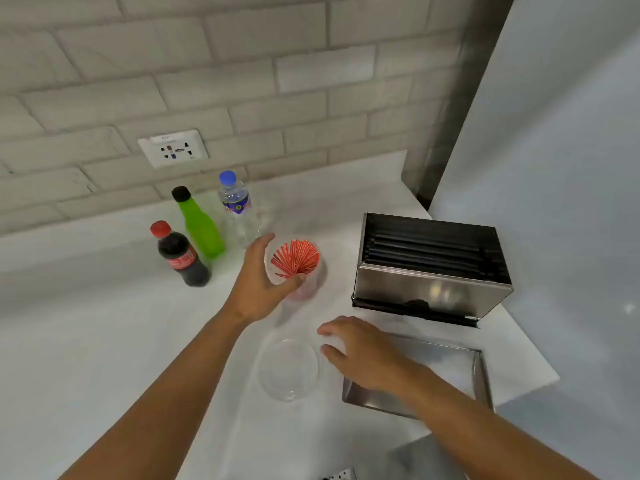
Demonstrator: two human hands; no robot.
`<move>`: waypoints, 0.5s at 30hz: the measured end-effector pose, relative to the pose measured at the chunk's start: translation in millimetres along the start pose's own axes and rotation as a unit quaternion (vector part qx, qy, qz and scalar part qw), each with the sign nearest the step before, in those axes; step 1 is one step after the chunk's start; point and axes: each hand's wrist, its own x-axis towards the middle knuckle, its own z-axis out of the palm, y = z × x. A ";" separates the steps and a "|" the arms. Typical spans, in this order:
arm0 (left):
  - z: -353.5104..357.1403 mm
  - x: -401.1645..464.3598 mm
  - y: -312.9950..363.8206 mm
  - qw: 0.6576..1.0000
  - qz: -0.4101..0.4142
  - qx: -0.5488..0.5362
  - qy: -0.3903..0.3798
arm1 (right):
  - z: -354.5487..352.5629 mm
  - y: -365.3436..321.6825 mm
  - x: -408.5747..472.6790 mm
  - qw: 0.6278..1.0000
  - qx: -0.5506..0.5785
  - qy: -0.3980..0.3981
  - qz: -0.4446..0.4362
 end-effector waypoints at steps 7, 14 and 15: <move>9.0 9.9 -23.4 0.995 -0.063 -0.061 -0.046 | 36.0 -21.0 35.9 0.974 -0.223 -0.032 -0.008; 18.3 13.9 -29.5 0.991 -0.063 -0.099 -0.062 | 40.9 -24.8 40.9 0.976 -0.219 0.004 0.002; 18.8 13.9 -30.0 0.991 -0.064 -0.102 -0.056 | 38.9 -26.5 39.2 0.979 -0.203 0.008 0.005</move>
